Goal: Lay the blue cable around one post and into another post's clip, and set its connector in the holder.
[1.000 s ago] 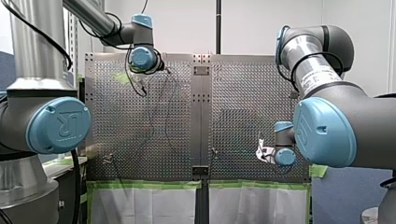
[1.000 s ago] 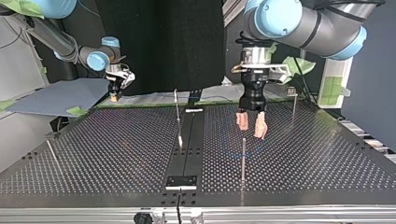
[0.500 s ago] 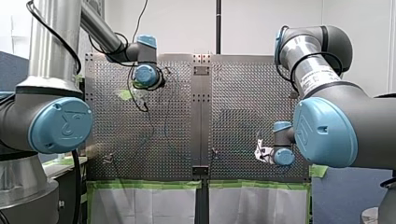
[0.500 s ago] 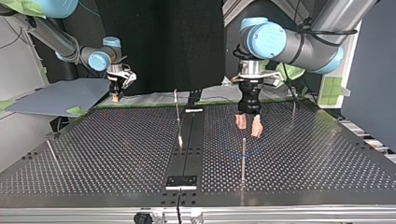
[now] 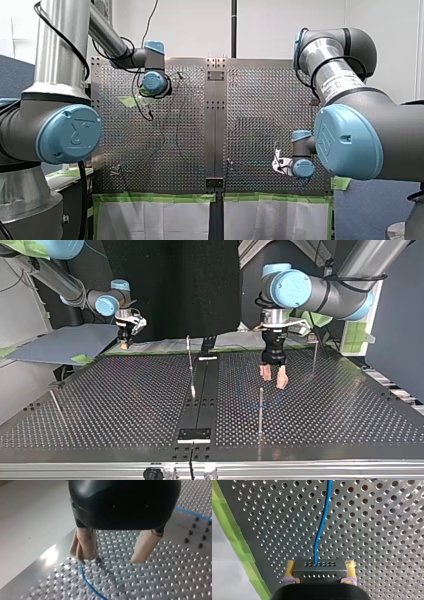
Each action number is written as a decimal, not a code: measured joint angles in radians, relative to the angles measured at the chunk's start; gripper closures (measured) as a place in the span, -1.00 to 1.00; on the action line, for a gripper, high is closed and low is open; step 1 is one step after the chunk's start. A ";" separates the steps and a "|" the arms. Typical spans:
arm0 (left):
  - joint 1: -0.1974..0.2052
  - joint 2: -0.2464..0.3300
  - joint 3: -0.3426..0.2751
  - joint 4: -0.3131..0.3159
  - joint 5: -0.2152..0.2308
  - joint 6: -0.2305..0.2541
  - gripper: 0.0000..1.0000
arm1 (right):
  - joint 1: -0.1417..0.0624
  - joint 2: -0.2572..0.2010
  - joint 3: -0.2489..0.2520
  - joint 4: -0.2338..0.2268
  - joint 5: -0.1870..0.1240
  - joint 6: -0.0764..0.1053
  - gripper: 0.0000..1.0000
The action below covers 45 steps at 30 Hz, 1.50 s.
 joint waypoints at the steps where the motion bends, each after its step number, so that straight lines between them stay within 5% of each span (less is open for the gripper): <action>1: -0.003 0.000 0.000 0.000 0.009 0.004 -1.00 | 0.000 0.000 0.000 0.000 0.000 0.000 -0.22; 12: -0.029 0.023 0.000 0.012 0.098 0.012 -1.00 | 0.000 0.000 -0.002 -0.002 0.000 0.000 -0.22; 27: -0.015 0.085 -0.006 -0.008 -0.007 -0.040 -1.00 | -0.002 0.000 -0.010 0.012 -0.002 0.000 -0.22; 39: 0.021 0.020 0.007 0.043 0.058 -0.117 -1.00 | -0.004 0.001 -0.010 0.015 -0.002 0.000 -0.22; 45: 0.044 -0.006 0.027 0.050 0.042 -0.135 -1.00 | -0.004 0.001 -0.010 0.018 -0.001 -0.001 -0.22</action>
